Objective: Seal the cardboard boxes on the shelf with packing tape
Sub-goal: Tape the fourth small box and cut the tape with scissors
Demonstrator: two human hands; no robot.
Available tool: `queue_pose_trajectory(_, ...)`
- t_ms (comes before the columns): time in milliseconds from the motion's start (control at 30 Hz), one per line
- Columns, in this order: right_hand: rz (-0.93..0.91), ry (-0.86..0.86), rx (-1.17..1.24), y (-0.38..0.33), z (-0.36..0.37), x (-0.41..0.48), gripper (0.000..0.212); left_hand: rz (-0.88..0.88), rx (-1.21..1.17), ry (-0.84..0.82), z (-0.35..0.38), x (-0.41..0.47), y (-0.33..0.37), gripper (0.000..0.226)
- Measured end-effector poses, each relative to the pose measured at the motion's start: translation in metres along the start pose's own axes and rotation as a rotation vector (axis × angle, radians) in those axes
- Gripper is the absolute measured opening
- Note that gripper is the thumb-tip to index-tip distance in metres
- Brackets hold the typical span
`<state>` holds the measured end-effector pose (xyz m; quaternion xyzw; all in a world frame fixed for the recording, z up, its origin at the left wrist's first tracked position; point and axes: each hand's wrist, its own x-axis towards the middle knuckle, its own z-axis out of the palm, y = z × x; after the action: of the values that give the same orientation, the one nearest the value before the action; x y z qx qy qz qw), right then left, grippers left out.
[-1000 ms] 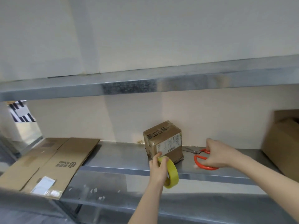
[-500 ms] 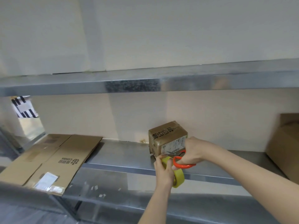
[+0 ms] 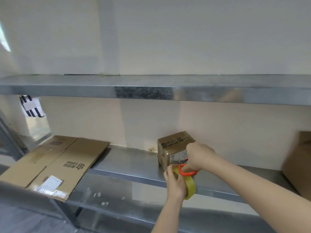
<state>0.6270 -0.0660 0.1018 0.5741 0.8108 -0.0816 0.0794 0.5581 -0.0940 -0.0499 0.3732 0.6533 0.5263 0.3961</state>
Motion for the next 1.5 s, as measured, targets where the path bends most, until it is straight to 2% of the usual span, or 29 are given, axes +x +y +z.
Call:
queue_pose_trajectory(200,-0.011,0.008,-0.017,0.004,-0.009,-0.001,0.043,0.037,0.052,-0.015,-0.003,0.007,-0.001,0.015)
queue_pose_trajectory(333,-0.030,0.037,-0.038,0.006,-0.009,0.001,0.044,0.029,0.099,-0.026,-0.006,0.010,0.001,0.024)
queue_pose_trajectory(467,-0.056,0.060,-0.060,0.004,-0.009,0.003,0.042,0.012,0.122,-0.025,-0.008,0.008,0.007,0.022)
queue_pose_trajectory(700,-0.061,0.086,-0.032,0.000,-0.002,0.010,0.039,-0.031,0.087,0.006,-0.014,0.000,0.015,0.004)
queue_pose_trajectory(1033,-0.093,0.058,-0.041,-0.011,-0.001,0.013,0.052,-0.150,0.111,-0.003,-0.037,0.004,0.015,0.012)
queue_pose_trajectory(1500,-0.129,0.068,-0.024,-0.022,0.003,0.017,0.044,-0.182,0.121,0.026,-0.045,0.004,0.017,0.016)
